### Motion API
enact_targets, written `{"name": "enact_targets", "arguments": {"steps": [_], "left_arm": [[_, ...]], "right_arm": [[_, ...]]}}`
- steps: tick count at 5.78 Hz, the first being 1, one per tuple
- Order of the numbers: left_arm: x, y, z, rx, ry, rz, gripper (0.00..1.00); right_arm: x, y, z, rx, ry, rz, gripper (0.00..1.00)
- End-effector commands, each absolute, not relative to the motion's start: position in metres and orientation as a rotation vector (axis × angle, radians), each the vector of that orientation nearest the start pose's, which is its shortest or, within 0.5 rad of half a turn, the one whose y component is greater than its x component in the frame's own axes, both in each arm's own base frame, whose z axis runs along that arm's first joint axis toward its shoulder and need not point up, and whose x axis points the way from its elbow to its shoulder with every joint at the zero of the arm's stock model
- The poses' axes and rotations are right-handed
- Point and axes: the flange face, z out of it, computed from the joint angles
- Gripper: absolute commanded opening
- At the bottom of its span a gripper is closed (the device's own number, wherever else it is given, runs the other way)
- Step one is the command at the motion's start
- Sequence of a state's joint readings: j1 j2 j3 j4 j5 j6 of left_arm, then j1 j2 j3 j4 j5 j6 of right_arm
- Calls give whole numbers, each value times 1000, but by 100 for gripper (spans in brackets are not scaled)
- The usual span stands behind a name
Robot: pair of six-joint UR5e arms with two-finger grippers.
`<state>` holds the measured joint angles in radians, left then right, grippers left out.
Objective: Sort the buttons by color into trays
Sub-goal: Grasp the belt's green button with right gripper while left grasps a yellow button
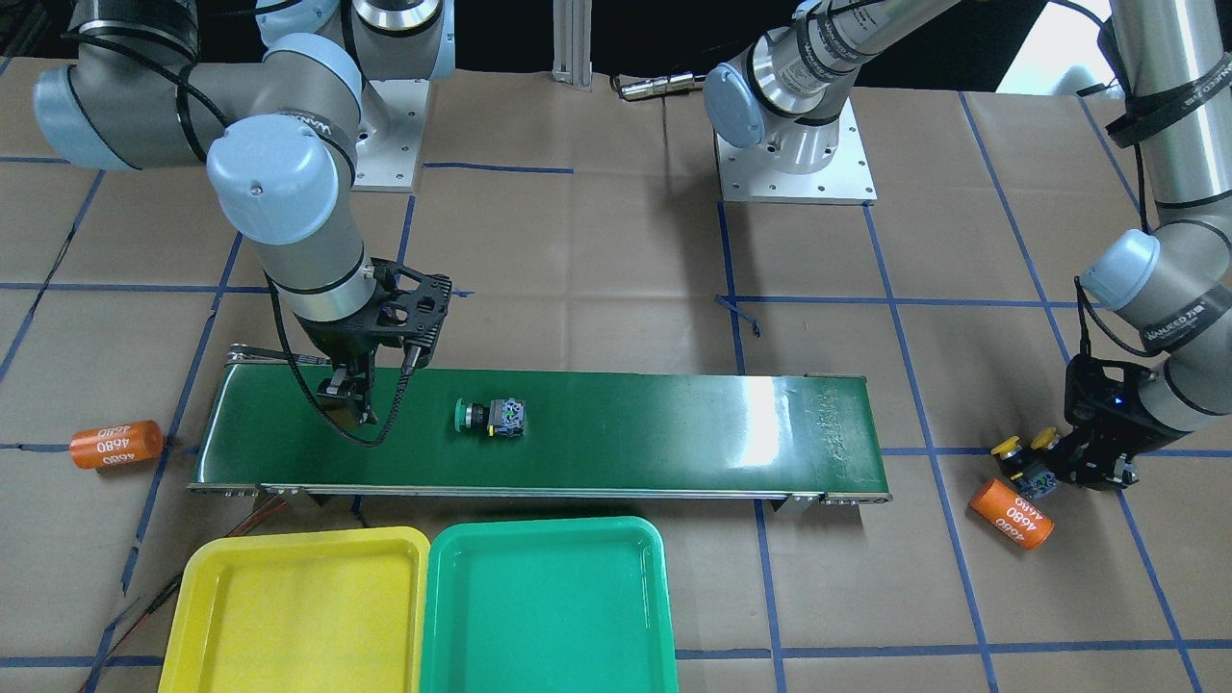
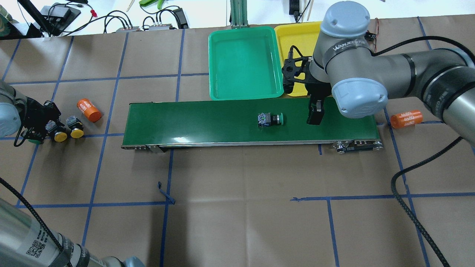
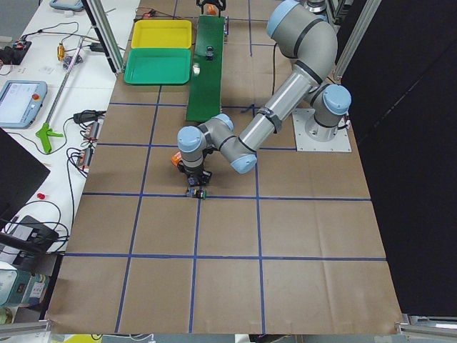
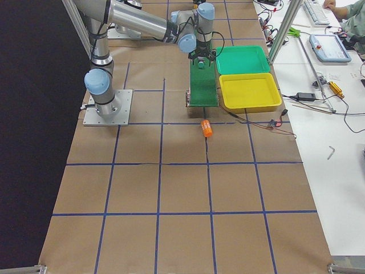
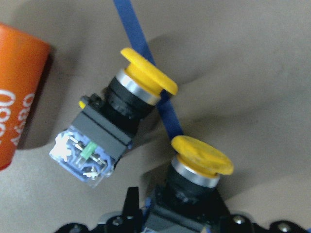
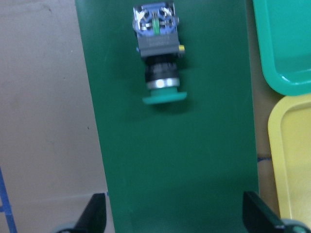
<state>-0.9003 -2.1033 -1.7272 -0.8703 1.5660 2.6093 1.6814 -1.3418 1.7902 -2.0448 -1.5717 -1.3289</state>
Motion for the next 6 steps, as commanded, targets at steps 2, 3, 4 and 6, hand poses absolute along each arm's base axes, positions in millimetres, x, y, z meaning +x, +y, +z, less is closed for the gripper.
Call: {"name": "enact_targets", "arguments": {"steps": [2, 3, 4, 6], "left_arm": [[263, -552, 228, -2339, -2001, 15, 5], [243, -546, 243, -2198, -2059, 16, 7], [210, -554, 258, -2162, -2099, 46, 8], [100, -577, 283, -1994, -2280, 7, 8]], "right_arm": [[213, -544, 274, -2112, 2341, -28, 100], [213, -545, 267, -2117, 2328, -12, 100], [210, -548, 257, -2122, 2320, 6, 83], [191, -548, 243, -2214, 2242, 6, 68]]}}
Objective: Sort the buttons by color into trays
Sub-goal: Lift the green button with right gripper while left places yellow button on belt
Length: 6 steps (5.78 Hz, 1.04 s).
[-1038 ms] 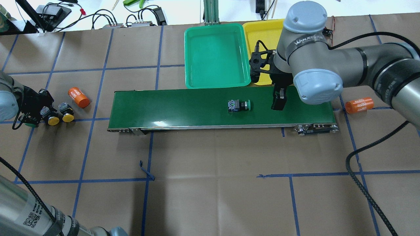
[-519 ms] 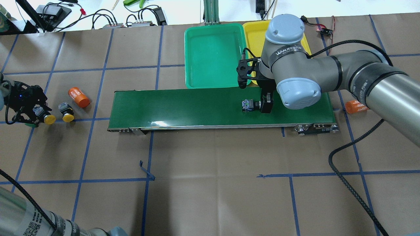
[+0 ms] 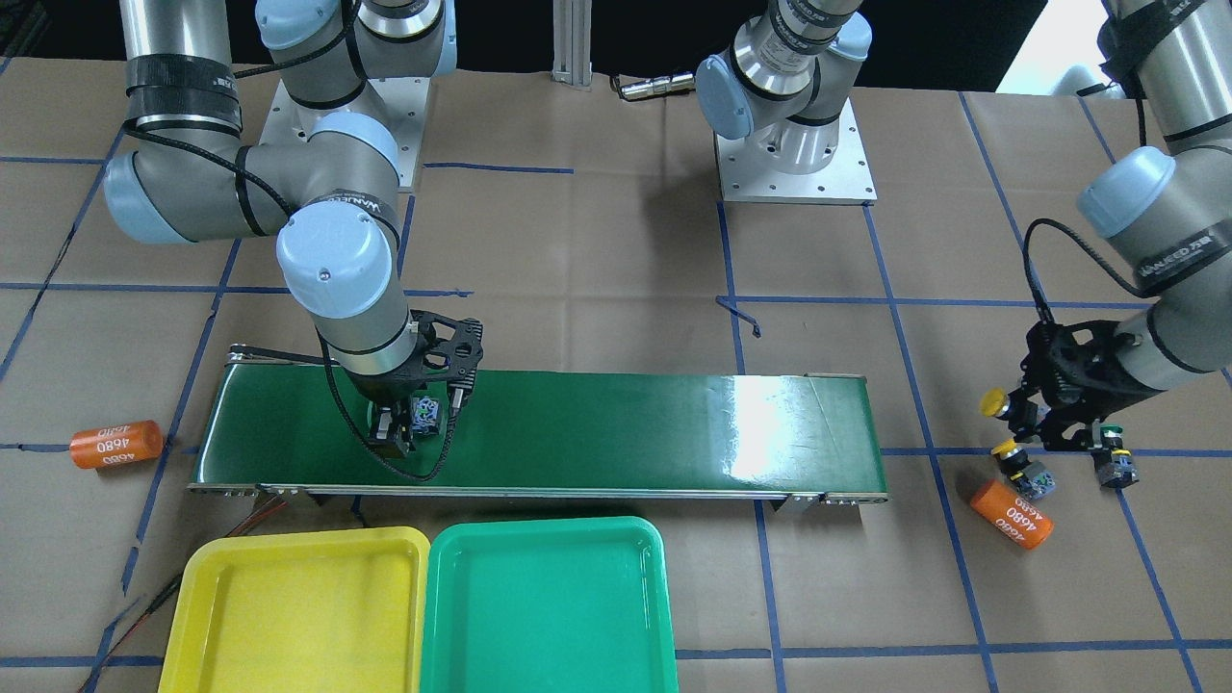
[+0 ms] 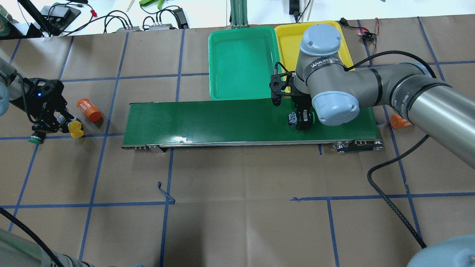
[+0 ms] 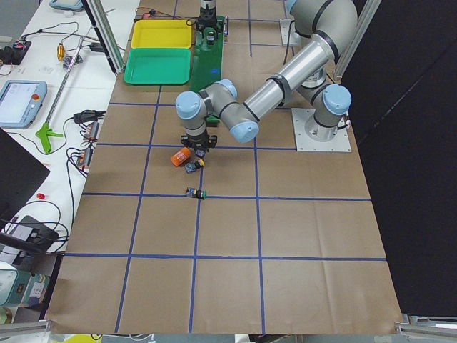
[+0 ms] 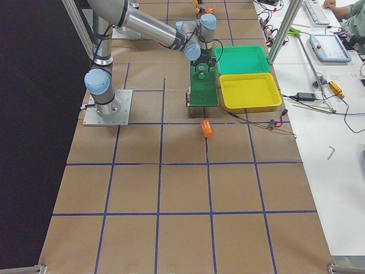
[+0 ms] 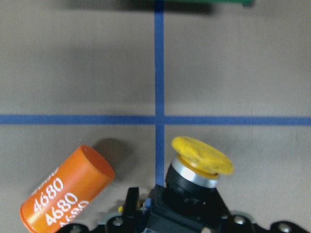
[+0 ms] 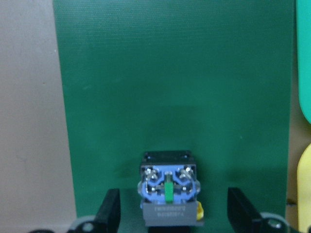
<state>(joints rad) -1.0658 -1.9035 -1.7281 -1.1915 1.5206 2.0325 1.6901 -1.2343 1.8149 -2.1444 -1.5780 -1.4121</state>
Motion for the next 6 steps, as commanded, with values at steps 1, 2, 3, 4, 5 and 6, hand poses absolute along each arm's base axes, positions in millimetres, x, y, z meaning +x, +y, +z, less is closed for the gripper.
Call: {"name": "enact_targets", "arguments": {"steps": [1, 2, 3, 4, 5, 6], "left_arm": [[53, -582, 292, 2069, 2490, -1, 8], [8, -585, 291, 1973, 2563, 26, 8], [-36, -585, 289, 1927, 2589, 43, 8], [-67, -578, 283, 1854, 2650, 67, 8], [-75, -573, 264, 1826, 2671, 80, 8], [-78, -562, 248, 1817, 2670, 73, 8]], "right_arm": [[171, -554, 244, -2249, 2226, 10, 36], [142, -563, 253, -2238, 2273, 15, 11], [125, -564, 266, -2263, 2332, 74, 5], [123, -559, 287, -2275, 2351, 53, 4], [124, -557, 320, -2308, 2389, 4, 4], [130, -591, 340, -2329, 2404, -81, 4]]}}
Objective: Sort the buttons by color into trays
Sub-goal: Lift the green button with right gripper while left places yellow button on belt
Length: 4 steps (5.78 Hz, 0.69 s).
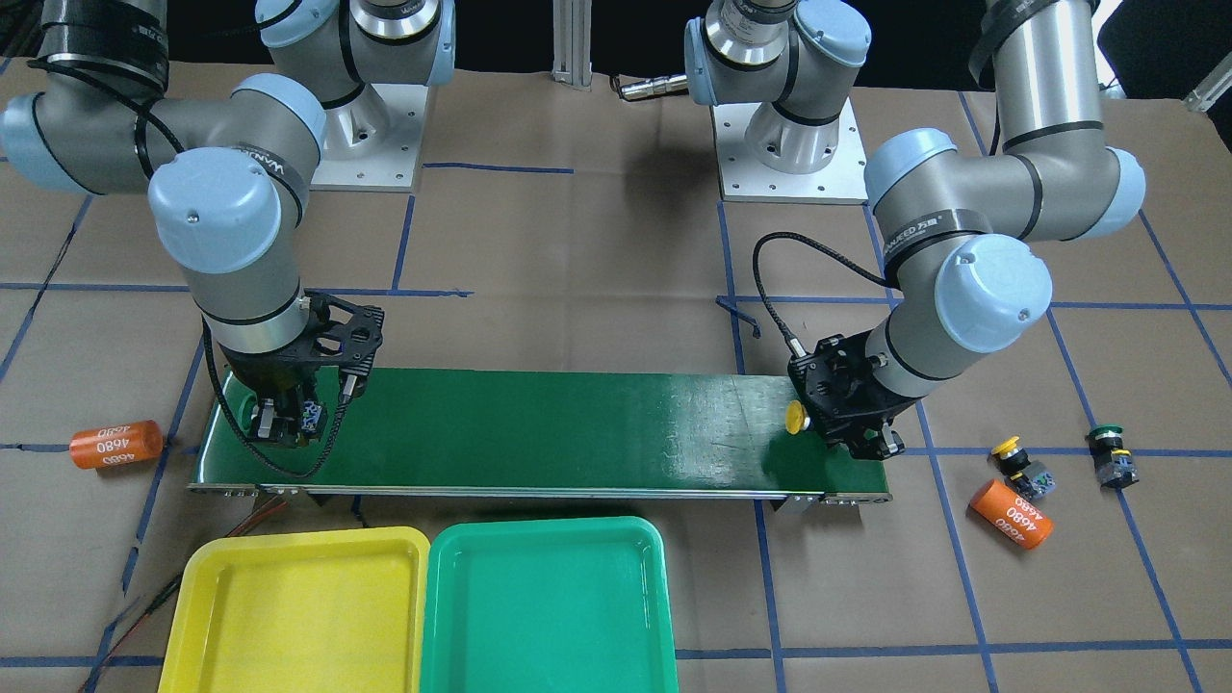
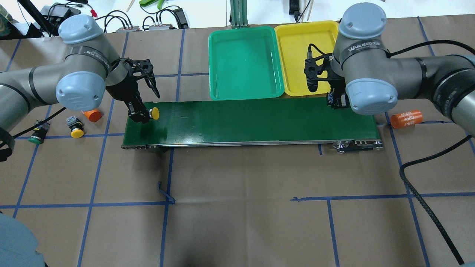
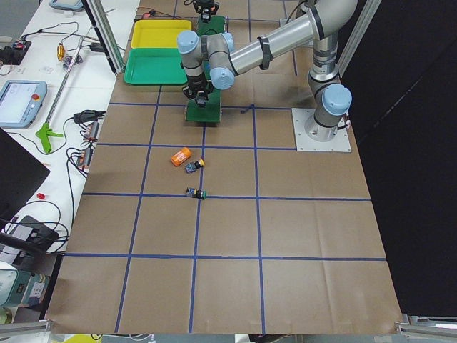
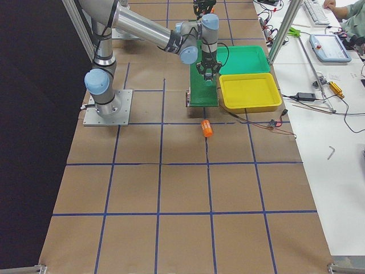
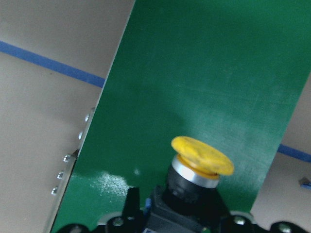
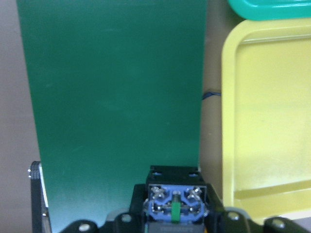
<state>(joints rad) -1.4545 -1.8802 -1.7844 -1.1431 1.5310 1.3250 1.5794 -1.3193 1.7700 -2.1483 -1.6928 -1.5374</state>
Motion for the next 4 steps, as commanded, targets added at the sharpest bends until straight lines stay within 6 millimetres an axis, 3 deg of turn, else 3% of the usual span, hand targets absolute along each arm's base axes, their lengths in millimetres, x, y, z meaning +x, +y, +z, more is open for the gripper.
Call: {"name": "enact_targets", "arguments": {"steps": [1, 2, 3, 4], "left_arm": [[-79, -556, 240, 1776, 2689, 71, 8], [-78, -557, 240, 1784, 2683, 68, 32], [-75, -559, 246, 1774, 2680, 56, 98], [-66, -558, 257, 1755, 2657, 69, 99]], "right_arm": [[149, -642, 332, -2339, 2379, -120, 4], [191, -684, 330, -2383, 2320, -155, 4], [237, -714, 315, -2431, 2268, -170, 4], [282, -734, 290, -2442, 2250, -191, 4]]}}
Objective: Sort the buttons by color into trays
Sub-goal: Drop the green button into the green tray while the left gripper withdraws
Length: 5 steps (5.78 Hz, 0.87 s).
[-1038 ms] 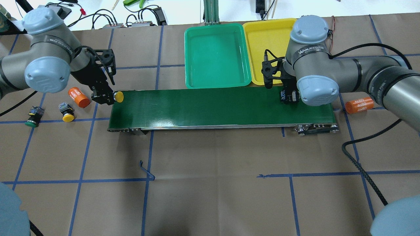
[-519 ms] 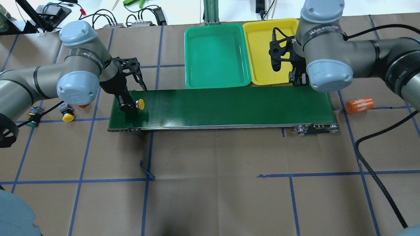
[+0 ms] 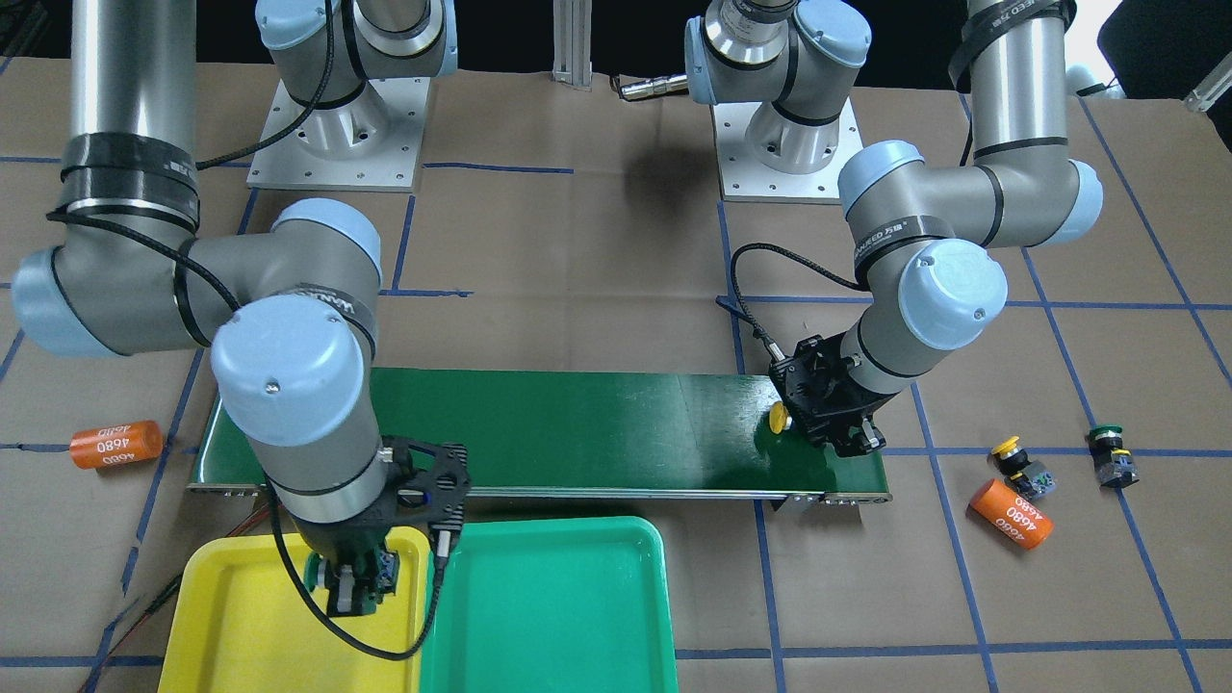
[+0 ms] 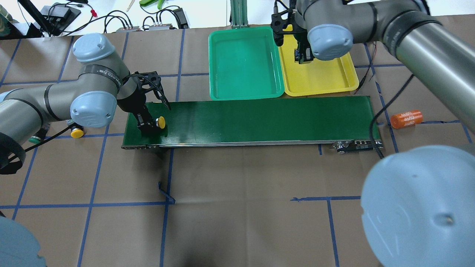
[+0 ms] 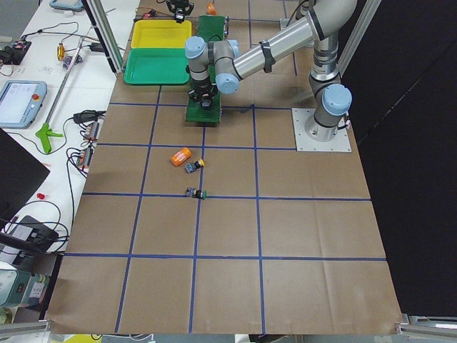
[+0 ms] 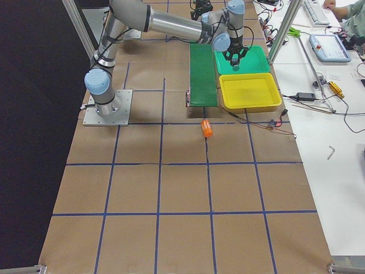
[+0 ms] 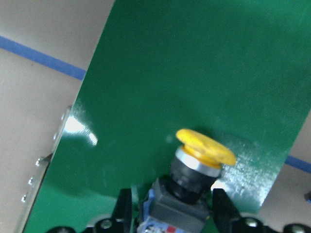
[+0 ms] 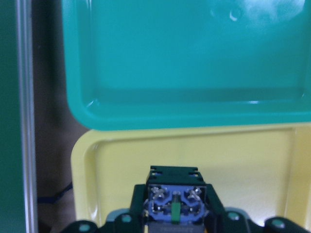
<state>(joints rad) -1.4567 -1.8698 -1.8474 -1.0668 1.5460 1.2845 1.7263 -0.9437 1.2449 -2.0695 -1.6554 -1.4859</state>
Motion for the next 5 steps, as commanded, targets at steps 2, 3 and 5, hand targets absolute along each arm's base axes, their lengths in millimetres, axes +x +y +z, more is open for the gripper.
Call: {"name": "enact_targets", "arguments": {"steps": [2, 3, 5], "left_arm": [[-44, -573, 302, 1740, 2603, 152, 99], [13, -579, 306, 1818, 2541, 183, 99], [88, -574, 301, 2077, 2380, 190, 99]], "right_arm": [[313, -746, 234, -2388, 2156, -223, 4], [312, -747, 229, -2377, 2159, -214, 25], [310, -743, 248, -2371, 2181, -226, 100]]}}
